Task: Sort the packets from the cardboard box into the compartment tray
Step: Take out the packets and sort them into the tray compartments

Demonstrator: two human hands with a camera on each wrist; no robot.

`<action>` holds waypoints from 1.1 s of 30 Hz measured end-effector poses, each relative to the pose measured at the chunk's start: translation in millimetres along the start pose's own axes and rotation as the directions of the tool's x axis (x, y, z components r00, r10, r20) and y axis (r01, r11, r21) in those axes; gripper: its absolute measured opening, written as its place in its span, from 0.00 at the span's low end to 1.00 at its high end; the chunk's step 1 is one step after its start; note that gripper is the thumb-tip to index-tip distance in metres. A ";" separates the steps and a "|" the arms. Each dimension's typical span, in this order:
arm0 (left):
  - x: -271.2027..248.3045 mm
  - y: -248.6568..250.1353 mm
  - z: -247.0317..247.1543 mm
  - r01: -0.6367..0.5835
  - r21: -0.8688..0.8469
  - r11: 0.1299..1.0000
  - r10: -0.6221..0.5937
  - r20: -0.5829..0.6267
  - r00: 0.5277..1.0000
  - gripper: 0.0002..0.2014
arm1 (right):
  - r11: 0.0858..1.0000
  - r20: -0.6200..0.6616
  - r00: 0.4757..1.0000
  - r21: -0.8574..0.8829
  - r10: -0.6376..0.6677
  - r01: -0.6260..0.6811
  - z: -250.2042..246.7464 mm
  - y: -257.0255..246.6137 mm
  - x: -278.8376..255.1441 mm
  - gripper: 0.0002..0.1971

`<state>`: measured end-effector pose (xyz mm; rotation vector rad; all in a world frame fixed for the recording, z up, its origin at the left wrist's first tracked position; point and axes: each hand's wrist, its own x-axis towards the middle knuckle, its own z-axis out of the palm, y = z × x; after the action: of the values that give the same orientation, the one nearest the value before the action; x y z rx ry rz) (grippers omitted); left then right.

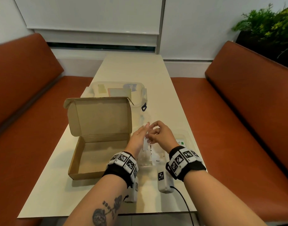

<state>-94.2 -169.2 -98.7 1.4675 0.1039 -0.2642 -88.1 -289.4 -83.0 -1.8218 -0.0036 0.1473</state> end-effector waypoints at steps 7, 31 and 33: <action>3.2 -5.5 -15.2 -0.034 -0.098 0.995 0.021 -0.132 0.991 0.12 | 0.982 -0.119 0.992 0.186 0.050 -0.028 -11.5 6.1 3.6 0.24; 17.5 -9.4 -19.5 -0.115 0.308 0.945 0.202 -0.271 0.941 0.06 | 0.928 -0.016 0.983 -0.328 0.184 -0.179 22.1 21.4 7.6 0.10; 16.6 -10.2 -22.8 -0.104 0.333 0.937 0.198 -0.263 0.944 0.07 | 0.901 -0.034 0.988 -0.405 0.153 -0.154 28.2 21.3 7.9 0.11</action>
<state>-78.5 -149.3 -114.8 1.8183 0.1931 0.0719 -84.8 -267.0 -111.3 -2.2404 0.1192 0.2739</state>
